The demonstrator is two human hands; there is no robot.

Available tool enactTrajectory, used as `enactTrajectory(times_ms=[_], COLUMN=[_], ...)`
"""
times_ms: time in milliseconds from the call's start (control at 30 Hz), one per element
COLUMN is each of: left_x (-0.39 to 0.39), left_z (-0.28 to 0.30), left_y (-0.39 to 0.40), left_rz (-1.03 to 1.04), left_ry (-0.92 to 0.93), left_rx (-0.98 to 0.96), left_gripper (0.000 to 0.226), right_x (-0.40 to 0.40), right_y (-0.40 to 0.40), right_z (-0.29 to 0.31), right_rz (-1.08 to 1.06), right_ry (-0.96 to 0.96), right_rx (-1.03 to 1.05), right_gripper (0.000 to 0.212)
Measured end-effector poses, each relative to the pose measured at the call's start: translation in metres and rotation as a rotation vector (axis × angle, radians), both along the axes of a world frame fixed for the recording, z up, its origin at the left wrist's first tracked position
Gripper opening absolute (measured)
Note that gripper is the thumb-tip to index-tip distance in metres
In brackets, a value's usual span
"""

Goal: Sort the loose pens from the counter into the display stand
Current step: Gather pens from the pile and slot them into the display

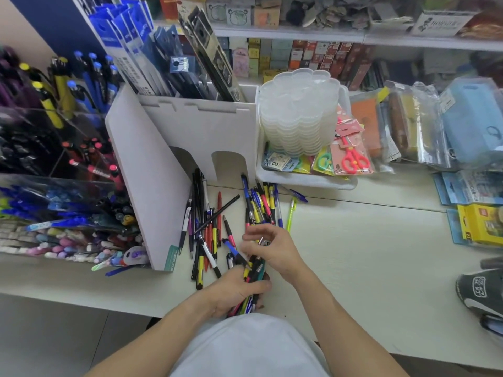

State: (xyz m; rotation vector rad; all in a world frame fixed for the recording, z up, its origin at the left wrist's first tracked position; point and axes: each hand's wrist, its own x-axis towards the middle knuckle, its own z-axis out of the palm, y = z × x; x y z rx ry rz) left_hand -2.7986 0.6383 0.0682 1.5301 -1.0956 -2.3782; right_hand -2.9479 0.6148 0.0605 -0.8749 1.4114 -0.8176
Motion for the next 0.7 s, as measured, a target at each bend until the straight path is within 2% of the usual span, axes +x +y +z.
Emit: enactTrajectory(times_ms=[100,267,367,433,500,600,667,700], left_x=[0.0,0.007,0.009,0.009,0.008,0.013,0.017,0.019], left_z=[-0.003,-0.003,-0.005,-0.006,-0.005,-0.006,-0.004,-0.004], left_y=[0.0,-0.005,-0.008,-0.007,-0.006,-0.007,-0.008,-0.008], left_rz=[0.086,0.205,0.244,0.25,0.235,0.208,0.196,0.181], left_ry=[-0.019,0.027,0.027,0.018,-0.006,-0.036,-0.065,-0.074], left_rx=[-0.01,-0.017,-0.001,-0.014,-0.039,-0.059,-0.073,-0.079], left_gripper=[0.012,0.017,0.022,0.02,0.015,0.023,0.037,0.035], right_x=[-0.008,-0.015,0.0,0.013,0.027,0.047,0.053,0.054], right_y=[-0.014,-0.011,-0.015,-0.023,-0.032,-0.048,-0.058,-0.063], right_z=[0.005,0.004,0.003,0.006,0.01,0.011,0.006,0.003], right_rz=[-0.028,0.183,0.183,0.146,0.182,0.396,0.496,0.508], right_ry=[0.163,0.238,0.506,0.665,0.742,0.87,0.896,0.854], right_rx=[0.05,0.158,0.031,-0.091,-0.133,-0.081,0.017,0.075], right_gripper=[0.026,0.04,0.052,0.047,0.044,0.054,0.049,0.043])
